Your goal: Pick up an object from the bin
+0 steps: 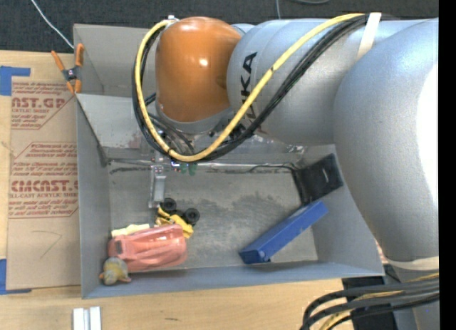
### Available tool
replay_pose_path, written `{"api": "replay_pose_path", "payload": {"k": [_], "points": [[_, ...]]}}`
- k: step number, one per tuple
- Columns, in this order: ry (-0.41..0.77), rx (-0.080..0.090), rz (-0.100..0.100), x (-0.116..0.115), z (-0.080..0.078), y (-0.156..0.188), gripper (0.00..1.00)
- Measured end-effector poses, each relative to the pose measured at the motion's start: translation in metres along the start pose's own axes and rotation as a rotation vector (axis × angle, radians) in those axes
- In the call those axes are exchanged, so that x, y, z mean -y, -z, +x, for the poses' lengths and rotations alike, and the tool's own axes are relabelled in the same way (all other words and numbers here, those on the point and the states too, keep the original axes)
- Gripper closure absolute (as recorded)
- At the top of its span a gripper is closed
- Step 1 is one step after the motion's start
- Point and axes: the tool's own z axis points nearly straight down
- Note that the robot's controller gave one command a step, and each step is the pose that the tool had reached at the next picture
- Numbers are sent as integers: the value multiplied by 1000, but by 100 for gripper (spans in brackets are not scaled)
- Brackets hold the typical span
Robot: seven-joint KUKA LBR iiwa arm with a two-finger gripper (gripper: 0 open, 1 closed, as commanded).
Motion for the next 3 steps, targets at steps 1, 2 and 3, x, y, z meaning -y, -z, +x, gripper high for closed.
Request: {"api": "replay_pose_path", "payload": {"k": [1,2,3], "points": [[-3,8,-2,1,-2,5,0],[264,-6,-3,-21,74,-107,0],[322,11,-2,1,76,-55,0]]}}
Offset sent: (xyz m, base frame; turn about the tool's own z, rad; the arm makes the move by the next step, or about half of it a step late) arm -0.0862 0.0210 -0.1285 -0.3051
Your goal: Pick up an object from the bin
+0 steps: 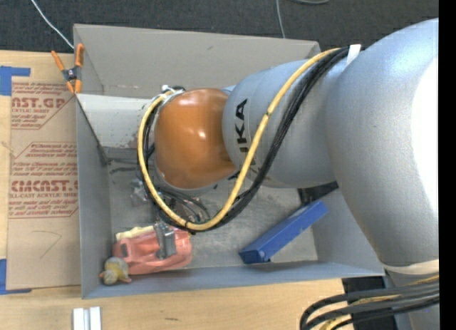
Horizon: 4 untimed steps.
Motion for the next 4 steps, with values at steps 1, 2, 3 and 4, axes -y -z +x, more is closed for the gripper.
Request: {"api": "replay_pose_path", "payload": {"k": [1,2,3,4], "points": [[-299,-23,-2,-18,11,-44,0],[16,16,-4,-18,14,-70,0],[-417,-7,-11,-2,18,-69,100],[-417,-7,-11,-2,18,-69,100]]}}
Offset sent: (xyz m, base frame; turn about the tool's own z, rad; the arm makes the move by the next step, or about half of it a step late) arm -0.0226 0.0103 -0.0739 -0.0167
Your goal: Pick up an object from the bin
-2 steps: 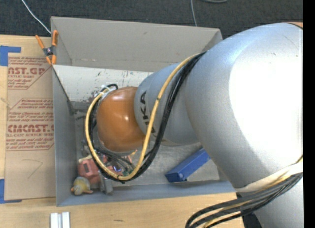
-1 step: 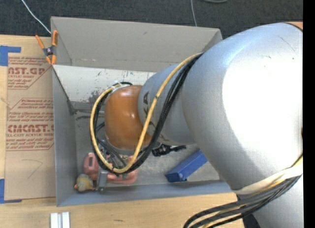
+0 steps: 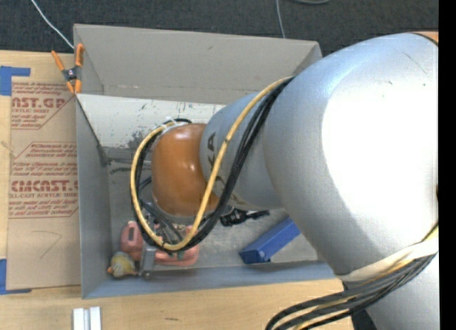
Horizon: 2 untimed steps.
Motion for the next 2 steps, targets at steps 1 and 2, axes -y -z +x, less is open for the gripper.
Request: {"api": "replay_pose_path", "payload": {"k": [1,2], "points": [[0,-1,0,0,0,2,100],[-1,-5,5,2,2,18,100]]}}
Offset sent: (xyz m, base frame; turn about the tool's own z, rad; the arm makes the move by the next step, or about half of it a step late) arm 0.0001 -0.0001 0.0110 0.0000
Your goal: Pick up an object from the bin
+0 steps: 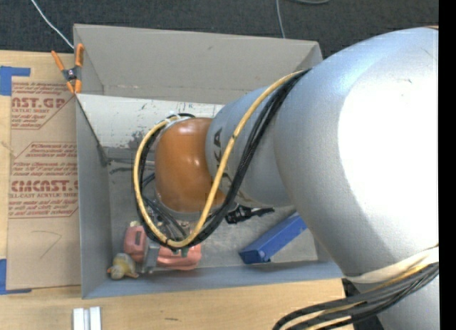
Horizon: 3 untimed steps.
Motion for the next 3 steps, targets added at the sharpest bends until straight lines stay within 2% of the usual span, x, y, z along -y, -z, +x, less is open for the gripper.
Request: {"api": "replay_pose_path", "payload": {"k": [2,3], "points": [[0,-4,3,1,1,10,100],[0,-12,7,2,3,18,100]]}}
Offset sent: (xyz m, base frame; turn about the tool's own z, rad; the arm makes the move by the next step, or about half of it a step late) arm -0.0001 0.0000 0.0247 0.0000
